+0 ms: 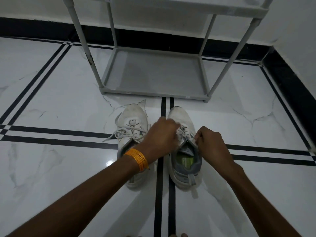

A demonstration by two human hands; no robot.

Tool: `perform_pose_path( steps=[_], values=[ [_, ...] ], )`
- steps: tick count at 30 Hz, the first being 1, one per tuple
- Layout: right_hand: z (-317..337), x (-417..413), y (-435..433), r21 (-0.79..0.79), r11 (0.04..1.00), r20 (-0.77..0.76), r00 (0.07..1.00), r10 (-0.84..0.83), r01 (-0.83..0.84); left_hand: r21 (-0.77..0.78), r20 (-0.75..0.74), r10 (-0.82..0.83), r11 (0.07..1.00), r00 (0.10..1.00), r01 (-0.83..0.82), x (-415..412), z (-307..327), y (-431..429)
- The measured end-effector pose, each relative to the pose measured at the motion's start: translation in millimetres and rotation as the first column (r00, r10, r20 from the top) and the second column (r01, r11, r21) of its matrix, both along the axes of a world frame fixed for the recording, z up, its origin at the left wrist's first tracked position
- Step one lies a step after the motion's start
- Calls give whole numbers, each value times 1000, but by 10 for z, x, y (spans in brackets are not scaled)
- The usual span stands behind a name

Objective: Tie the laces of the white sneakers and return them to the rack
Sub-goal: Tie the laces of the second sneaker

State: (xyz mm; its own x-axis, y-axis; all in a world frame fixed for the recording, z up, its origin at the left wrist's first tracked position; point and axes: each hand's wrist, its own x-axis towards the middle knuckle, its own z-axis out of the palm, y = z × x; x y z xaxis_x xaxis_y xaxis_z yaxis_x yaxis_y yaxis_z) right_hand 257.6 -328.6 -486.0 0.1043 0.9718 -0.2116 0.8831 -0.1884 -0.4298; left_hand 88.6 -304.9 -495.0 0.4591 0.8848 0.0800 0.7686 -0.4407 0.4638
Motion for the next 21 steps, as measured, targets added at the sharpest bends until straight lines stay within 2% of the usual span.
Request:
perform_pose_path(
  steps=[3,6,8,10,13,18,21],
  values=[
    [-28,65,-25,65,997,-73,997,-37,42,-62,-36,15,998,999,-18,38,-93,-57],
    [-56,129,-41,18,998,-197,979,-50,55,-162,-39,68,984,997,-74,83,-91,-60],
    [-81,139,-63,-20,996,-291,953,-85,83,-350,45,129,931,991,-105,124,-82,-48],
    [-102,157,-74,-46,987,-399,903,-162,157,-511,204,267,850,942,-130,131,-78,-40],
    [-89,159,-73,-66,969,-475,847,-240,238,-517,400,404,840,822,-161,105,-85,-26],
    [-61,122,-59,-30,972,-456,862,-222,235,-487,479,378,865,792,-118,68,-167,-40],
    [-48,148,-49,-59,975,-479,850,-217,215,-598,573,466,800,674,-44,58,-199,-47]
  ],
)
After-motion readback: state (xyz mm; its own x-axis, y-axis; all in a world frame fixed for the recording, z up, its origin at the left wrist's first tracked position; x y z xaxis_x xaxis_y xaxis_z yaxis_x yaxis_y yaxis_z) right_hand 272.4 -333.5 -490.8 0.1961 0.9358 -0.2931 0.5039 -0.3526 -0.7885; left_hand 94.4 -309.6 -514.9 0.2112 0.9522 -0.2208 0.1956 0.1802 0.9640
